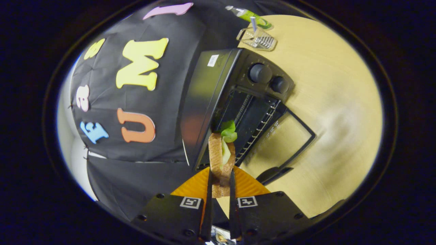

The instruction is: Open the toaster oven, put the food inside, and close the toaster oven door.

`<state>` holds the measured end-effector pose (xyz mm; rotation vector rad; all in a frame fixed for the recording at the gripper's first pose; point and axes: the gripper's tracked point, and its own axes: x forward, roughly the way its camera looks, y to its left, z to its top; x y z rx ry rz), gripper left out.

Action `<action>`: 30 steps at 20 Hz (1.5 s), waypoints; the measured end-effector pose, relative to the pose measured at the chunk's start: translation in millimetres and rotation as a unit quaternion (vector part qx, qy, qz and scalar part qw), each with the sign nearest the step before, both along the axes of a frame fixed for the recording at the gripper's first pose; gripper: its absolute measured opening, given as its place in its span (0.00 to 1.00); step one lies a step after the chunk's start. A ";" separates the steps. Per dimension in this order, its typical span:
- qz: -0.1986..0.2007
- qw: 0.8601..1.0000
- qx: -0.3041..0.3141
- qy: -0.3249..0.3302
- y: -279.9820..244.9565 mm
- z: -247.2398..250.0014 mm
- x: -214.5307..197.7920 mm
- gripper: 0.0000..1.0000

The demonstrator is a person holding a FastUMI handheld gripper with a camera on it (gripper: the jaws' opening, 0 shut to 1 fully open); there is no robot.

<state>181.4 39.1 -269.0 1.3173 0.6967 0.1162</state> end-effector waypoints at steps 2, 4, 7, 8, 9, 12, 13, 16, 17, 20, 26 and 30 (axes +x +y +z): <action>-0.023 1.000 0.017 -0.008 0.8 -11.9 19.0 0.25; -0.038 0.999 0.020 -0.022 7.3 -21.8 39.3 0.25; -0.062 0.997 0.023 -0.032 13.2 -35.9 62.1 0.26; -0.074 0.996 0.036 -0.034 14.4 -39.3 67.3 0.25; -0.083 0.995 0.047 -0.037 15.2 -41.7 72.8 0.25; -0.102 0.992 0.053 -0.049 19.5 -48.6 86.8 0.25; -0.105 0.992 0.053 -0.052 22.0 -49.0 90.5 0.26; -0.124 0.989 0.063 -0.054 27.5 -53.4 97.8 0.29; -0.128 0.988 0.066 -0.056 30.4 -55.2 96.3 0.31; -0.130 0.988 0.063 -0.060 35.7 -55.6 95.7 0.34; -0.158 0.985 0.057 -0.038 23.4 -71.4 94.0 0.55; -0.142 0.989 0.028 -0.030 34.4 -71.1 90.7 0.80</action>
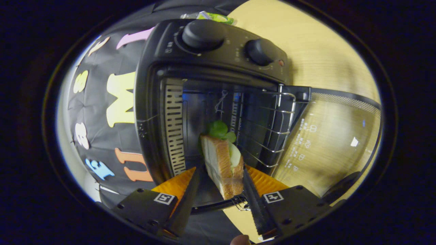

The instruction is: Open the toaster oven, put the food inside, and close the toaster oven door.

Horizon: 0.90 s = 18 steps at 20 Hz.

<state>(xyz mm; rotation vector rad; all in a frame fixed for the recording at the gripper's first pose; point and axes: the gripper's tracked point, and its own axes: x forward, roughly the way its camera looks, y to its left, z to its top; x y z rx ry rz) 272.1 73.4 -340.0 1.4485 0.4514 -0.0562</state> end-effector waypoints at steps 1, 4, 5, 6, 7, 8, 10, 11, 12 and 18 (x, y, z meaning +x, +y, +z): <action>0.001 1.000 -0.006 0.010 1.5 -0.3 -1.1 0.83; 0.005 1.000 0.004 0.021 5.8 3.4 -5.6 0.86; 0.014 1.000 0.008 0.022 11.5 5.2 -8.9 0.87; 0.027 0.999 0.008 0.029 16.6 4.3 -13.4 0.89; 0.030 0.999 0.007 0.032 18.4 3.8 -16.4 0.91; 0.029 0.999 0.004 0.037 18.8 3.6 -17.8 0.92; 0.028 0.998 -0.021 0.046 15.9 3.3 -23.6 0.92; 0.038 0.997 -0.037 0.058 17.2 -0.6 -27.2 0.92; 0.047 0.996 -0.047 0.066 19.3 -2.7 -30.2 0.93; 0.072 0.988 -0.090 0.104 18.7 -3.8 -50.5 1.00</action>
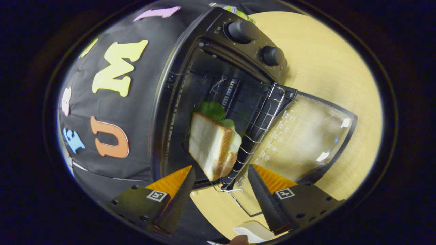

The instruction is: Open the toaster oven, put the food inside, and close the toaster oven door.

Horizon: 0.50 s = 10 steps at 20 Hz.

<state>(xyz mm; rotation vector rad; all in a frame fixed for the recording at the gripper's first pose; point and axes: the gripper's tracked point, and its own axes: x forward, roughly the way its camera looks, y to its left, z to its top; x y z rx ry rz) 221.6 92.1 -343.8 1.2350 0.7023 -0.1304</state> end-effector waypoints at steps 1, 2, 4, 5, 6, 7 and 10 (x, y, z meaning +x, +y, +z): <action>0.005 1.000 -0.004 0.004 -0.1 2.2 -6.6 1.00; 0.016 1.000 -0.012 0.004 -0.4 4.9 -14.4 1.00; 0.037 0.999 -0.038 0.003 -2.4 10.4 -32.4 1.00; 0.049 0.998 -0.050 0.000 -1.9 15.2 -43.2 1.00; 0.065 0.996 -0.064 -0.006 -1.8 21.7 -55.8 1.00; 0.082 0.993 -0.084 -0.009 -3.1 26.3 -69.3 1.00; 0.112 0.982 -0.151 -0.025 -15.2 42.3 -103.9 1.00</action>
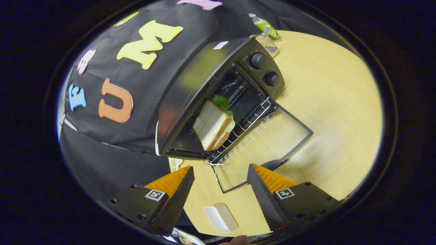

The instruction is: Open the toaster oven, put the food inside, and close the toaster oven door.

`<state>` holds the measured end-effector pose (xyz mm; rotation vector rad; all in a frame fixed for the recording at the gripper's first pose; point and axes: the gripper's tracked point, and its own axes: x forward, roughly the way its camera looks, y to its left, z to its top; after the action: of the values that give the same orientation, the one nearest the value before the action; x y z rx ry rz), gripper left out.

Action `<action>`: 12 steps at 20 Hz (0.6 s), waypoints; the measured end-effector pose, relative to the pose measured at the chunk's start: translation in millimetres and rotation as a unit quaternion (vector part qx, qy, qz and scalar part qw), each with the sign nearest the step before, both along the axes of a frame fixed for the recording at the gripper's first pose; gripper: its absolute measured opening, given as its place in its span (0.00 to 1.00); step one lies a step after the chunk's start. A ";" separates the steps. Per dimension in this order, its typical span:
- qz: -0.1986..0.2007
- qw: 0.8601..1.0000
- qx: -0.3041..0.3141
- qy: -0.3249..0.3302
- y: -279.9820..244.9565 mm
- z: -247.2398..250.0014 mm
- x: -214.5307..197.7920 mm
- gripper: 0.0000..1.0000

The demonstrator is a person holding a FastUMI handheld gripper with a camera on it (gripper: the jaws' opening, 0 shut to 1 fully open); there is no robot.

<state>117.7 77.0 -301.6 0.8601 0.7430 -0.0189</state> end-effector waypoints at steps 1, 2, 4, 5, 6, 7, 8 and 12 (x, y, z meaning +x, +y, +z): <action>0.008 1.000 -0.022 -0.006 -4.7 4.0 -10.4 1.00; 0.016 0.999 -0.048 -0.014 -9.5 5.9 -18.8 1.00; 0.035 0.993 -0.113 -0.028 -22.0 3.3 -33.0 1.00; 0.045 0.988 -0.141 -0.037 -27.3 0.3 -37.7 1.00; 0.053 0.984 -0.168 -0.038 -33.3 -5.4 -44.3 1.00; 0.057 0.979 -0.189 -0.041 -38.6 -11.8 -53.3 1.00; 0.063 0.977 -0.200 -0.044 -40.3 -17.2 -60.8 1.00; 0.085 0.963 -0.252 -0.049 -47.1 -35.7 -80.6 1.00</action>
<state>37.1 29.9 -337.3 0.3081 0.6760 -0.0114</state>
